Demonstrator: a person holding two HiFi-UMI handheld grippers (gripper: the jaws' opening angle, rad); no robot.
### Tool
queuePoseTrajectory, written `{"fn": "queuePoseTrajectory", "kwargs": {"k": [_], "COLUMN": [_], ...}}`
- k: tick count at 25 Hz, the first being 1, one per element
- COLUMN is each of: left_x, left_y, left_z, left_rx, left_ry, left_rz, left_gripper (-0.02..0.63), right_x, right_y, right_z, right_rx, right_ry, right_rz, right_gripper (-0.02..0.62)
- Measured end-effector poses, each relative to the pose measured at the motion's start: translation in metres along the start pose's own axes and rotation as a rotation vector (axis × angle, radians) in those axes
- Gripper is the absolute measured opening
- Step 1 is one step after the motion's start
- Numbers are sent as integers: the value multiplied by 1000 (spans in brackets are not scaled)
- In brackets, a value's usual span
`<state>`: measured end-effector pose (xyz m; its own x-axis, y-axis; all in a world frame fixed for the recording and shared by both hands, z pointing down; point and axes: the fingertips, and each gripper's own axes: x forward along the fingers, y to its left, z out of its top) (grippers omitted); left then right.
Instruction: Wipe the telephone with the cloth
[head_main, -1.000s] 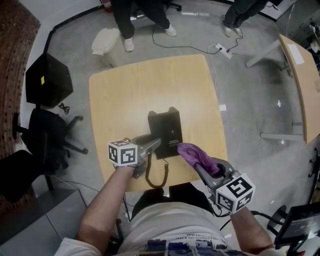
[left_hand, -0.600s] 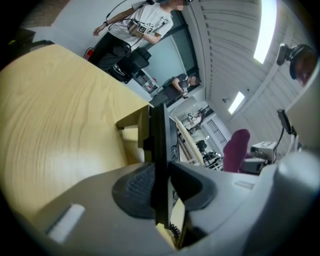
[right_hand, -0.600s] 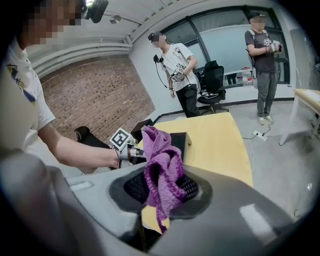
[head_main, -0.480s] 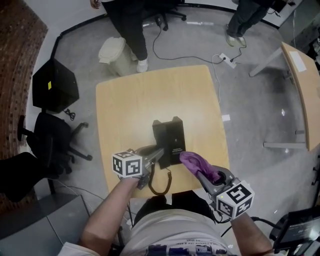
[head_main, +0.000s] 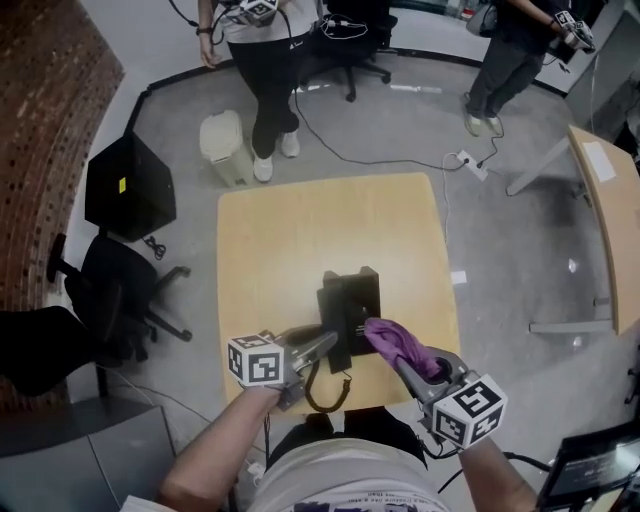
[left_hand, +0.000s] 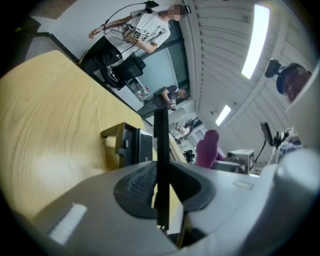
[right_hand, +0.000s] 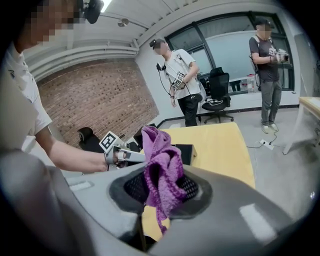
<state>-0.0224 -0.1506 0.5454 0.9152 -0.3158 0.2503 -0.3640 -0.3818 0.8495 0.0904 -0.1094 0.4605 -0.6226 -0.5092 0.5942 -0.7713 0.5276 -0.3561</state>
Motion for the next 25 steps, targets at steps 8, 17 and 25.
{"fn": "queuePoseTrajectory", "kwargs": {"k": [8,17,25], "left_x": [-20,-31,-44], "left_y": [-49,-67,-70], "left_z": [9,-6,-1], "left_rx": [45,36,15], "left_ry": [-52,-54,-103], "left_rz": [-102,-157,-182], "left_gripper": [84,84,84], "right_x": [16,39,40], "right_y": [27,53,72], "right_z": [57,82,50], "right_rx": [0,-9,12], "right_ry": [-115,-139,-95], "right_rz": [62,77,78], "right_gripper": [85,84,84]}}
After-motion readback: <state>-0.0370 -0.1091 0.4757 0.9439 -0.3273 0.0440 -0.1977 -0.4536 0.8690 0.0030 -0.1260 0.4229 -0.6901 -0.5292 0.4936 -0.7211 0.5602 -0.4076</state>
